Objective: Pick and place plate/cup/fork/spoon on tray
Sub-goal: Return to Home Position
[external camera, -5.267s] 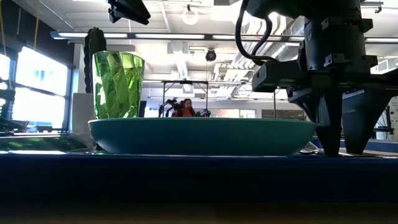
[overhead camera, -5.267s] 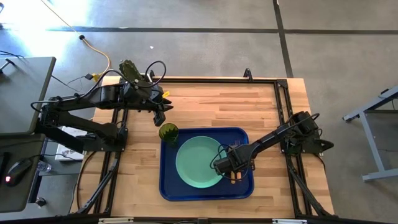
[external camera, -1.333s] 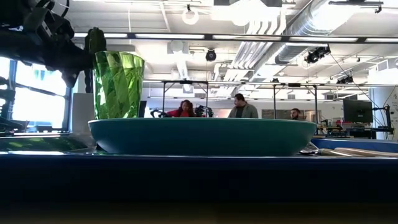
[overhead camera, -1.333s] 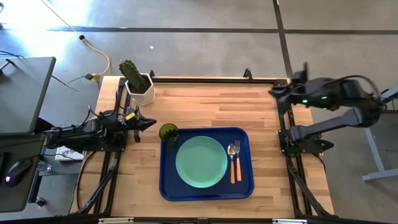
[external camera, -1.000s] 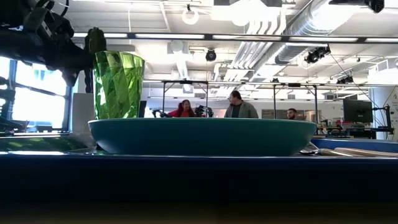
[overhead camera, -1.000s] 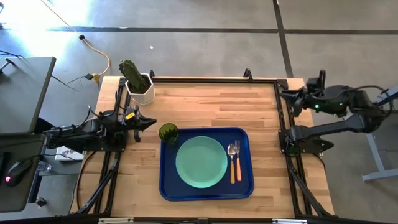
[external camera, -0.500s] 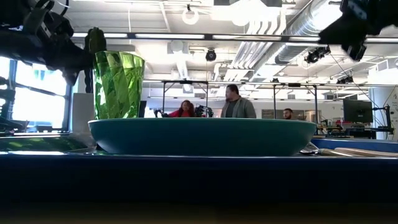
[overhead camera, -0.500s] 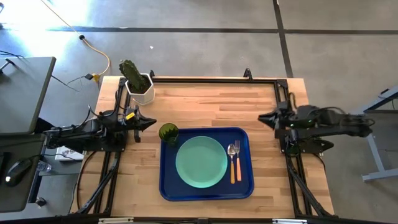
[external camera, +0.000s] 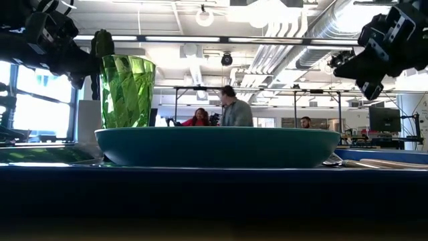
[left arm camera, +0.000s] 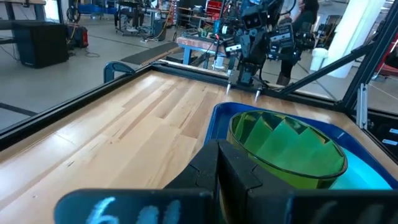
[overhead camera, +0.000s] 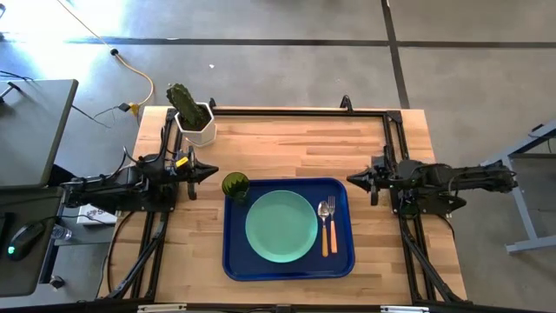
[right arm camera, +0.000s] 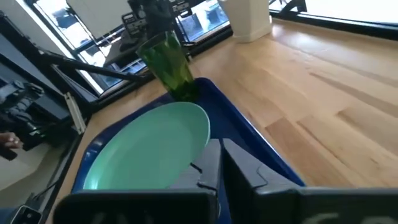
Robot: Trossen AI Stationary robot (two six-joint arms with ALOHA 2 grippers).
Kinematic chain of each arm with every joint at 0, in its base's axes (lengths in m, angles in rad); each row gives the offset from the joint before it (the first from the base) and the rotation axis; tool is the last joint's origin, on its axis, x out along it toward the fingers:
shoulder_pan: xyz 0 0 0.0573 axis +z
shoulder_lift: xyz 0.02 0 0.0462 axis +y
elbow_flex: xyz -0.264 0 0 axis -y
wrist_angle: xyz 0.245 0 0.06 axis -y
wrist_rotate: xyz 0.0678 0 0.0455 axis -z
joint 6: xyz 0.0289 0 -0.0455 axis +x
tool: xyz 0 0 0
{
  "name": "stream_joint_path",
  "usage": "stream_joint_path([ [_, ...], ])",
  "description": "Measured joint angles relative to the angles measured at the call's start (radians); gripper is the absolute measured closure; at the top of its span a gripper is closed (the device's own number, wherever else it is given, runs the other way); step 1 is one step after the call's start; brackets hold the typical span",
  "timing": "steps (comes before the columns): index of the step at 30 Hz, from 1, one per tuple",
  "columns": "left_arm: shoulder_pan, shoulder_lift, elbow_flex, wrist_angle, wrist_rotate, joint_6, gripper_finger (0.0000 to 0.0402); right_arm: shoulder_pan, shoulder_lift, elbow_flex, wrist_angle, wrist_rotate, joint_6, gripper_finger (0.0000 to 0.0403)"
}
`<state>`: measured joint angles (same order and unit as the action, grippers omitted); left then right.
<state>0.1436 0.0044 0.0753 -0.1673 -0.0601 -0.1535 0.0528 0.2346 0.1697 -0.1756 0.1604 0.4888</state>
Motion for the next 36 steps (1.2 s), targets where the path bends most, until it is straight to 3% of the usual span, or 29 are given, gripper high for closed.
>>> stream_joint_path([
  [13,0.0,0.0,0.0,0.0,-0.002,-0.054,0.0401,0.0,-0.002,-0.093,0.079,-0.164,-0.026,0.04],
  [36,0.0,0.0,0.0,0.0,-0.003,-0.053,0.0401,0.0,0.0,-0.104,0.066,-0.138,-0.045,0.0402],
])
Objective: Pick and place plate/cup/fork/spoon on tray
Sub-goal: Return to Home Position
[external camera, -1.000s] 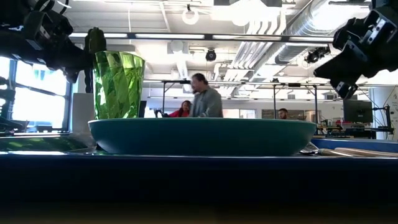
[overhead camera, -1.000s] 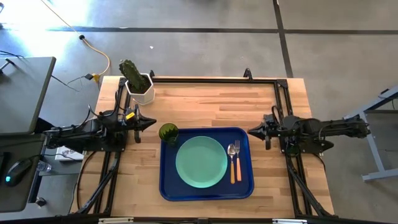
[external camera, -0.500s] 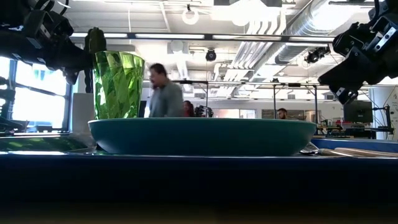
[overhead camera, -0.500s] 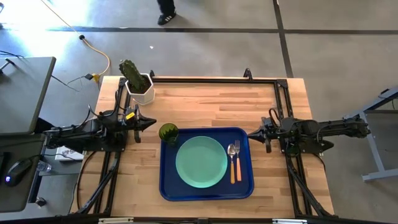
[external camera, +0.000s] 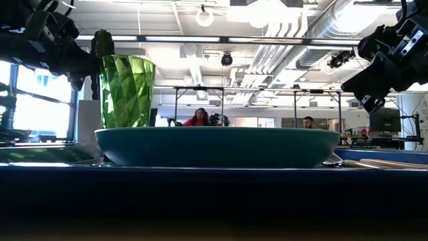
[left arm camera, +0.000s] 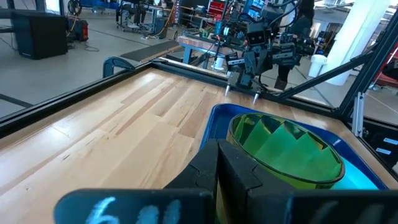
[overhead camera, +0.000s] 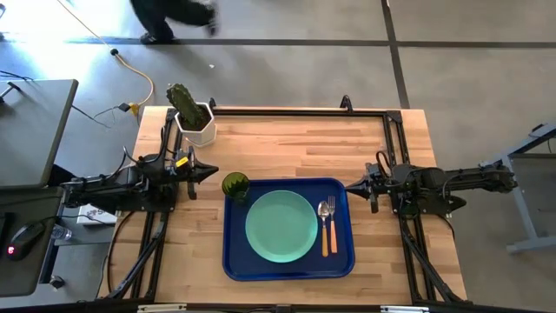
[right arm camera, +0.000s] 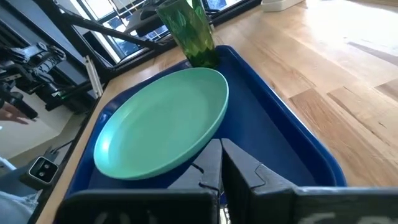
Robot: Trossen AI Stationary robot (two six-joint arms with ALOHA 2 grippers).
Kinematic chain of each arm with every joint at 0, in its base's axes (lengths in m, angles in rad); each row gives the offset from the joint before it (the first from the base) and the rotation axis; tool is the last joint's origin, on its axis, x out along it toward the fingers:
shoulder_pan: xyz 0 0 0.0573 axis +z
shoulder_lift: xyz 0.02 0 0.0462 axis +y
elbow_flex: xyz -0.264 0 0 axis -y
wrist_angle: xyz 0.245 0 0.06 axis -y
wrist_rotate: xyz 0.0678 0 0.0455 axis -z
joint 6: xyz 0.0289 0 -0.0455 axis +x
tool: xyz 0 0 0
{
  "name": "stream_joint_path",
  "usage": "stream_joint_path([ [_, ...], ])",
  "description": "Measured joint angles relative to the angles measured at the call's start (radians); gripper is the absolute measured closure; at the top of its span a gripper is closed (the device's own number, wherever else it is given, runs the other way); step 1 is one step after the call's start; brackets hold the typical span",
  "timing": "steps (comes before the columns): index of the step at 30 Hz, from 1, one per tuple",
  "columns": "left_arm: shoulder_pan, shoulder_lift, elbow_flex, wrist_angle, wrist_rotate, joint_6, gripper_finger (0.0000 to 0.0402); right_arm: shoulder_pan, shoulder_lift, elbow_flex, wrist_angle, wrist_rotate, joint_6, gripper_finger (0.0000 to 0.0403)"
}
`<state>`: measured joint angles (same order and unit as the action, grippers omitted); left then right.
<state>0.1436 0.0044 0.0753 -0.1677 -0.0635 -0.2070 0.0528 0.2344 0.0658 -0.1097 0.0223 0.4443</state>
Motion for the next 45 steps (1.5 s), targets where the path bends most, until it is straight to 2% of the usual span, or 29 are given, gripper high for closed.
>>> stream_joint_path([
  [12,0.0,0.0,0.0,0.0,0.0,0.0,0.0401,0.0,0.0,0.0,-0.001,0.0,0.054,0.0402],
  [17,0.0,0.0,0.0,0.0,0.0,0.0,0.0401,-0.001,0.0,0.0,0.015,0.106,0.281,0.0402],
  [22,0.0,0.0,0.0,0.0,0.0,0.0,0.0401,-0.001,0.0,0.0,0.015,0.117,0.362,0.0402],
  [45,0.0,0.0,0.0,0.0,0.0,0.0,0.0401,0.0,0.0,0.0,0.014,0.117,0.36,0.0402],
])
